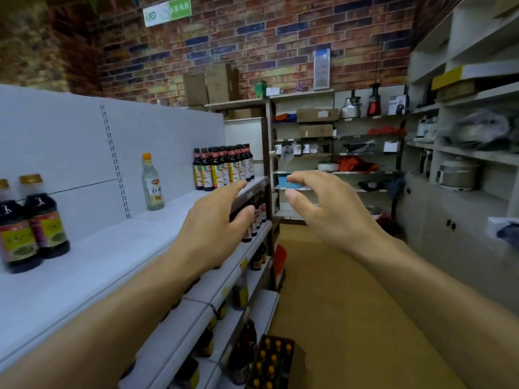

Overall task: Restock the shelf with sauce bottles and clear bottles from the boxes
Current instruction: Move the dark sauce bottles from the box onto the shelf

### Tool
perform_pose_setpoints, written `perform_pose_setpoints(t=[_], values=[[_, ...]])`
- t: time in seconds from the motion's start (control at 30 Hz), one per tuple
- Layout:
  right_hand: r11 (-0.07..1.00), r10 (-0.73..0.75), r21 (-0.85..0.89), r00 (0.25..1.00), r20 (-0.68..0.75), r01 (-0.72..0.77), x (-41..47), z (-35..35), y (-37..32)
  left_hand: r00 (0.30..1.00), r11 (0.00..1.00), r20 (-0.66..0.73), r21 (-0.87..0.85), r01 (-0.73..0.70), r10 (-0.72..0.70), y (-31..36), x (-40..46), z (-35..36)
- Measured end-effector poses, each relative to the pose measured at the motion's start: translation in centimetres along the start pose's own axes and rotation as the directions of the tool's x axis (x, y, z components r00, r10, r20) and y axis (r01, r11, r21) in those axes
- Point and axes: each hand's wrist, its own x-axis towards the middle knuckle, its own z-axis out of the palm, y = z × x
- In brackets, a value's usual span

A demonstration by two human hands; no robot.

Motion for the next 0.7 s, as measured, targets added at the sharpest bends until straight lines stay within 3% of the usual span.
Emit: perform_pose_setpoints(t=[0.43, 0.7], values=[[0.949, -0.202, 0.261, 0.977, 0.073, 0.177, 13.3, 11.9, 5.7, 0.977, 0.957, -0.131, 0.219, 0.192, -0.166, -8.8, 7.4, 3.8], [0.842, -0.387, 0.452, 0.914, 0.126, 0.294, 20.4, 16.3, 8.6, 0.903, 0.846, -0.254, 0.332, 0.417, -0.346, -10.7, 10.8, 6.2]])
